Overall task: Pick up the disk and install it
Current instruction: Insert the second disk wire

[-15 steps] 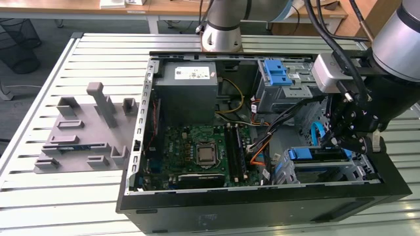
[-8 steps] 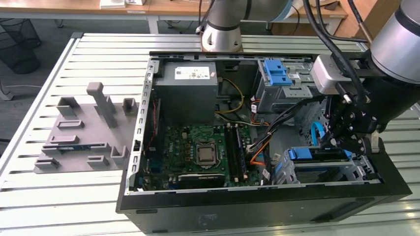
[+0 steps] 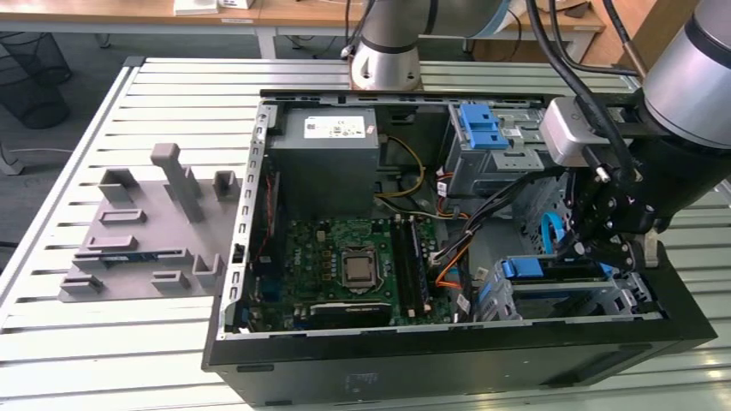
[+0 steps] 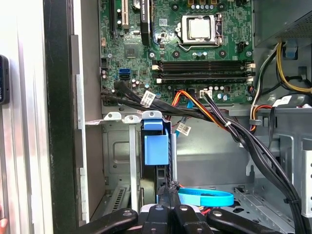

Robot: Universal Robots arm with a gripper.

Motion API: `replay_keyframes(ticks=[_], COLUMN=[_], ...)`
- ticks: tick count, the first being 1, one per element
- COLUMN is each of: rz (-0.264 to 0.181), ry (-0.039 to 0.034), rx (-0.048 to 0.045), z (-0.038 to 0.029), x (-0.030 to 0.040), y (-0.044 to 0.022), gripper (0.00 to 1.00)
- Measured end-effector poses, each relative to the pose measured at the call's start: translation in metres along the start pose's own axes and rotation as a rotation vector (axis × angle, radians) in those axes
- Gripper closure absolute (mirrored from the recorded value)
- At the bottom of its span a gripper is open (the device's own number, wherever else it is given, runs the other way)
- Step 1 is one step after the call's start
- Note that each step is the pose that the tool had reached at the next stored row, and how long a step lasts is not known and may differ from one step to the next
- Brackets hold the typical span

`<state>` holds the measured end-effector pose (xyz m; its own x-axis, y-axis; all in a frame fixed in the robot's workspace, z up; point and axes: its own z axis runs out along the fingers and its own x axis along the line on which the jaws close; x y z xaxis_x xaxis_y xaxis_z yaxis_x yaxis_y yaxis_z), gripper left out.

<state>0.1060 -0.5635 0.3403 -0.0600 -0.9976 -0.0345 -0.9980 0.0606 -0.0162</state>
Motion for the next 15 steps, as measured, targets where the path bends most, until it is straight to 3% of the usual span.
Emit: replay_keyframes(ticks=[15], rz=[0.000], ry=[-0.0001], rx=[0.0000], z=[0.0036], x=[0.0001], y=[0.0000], gripper=[0.89])
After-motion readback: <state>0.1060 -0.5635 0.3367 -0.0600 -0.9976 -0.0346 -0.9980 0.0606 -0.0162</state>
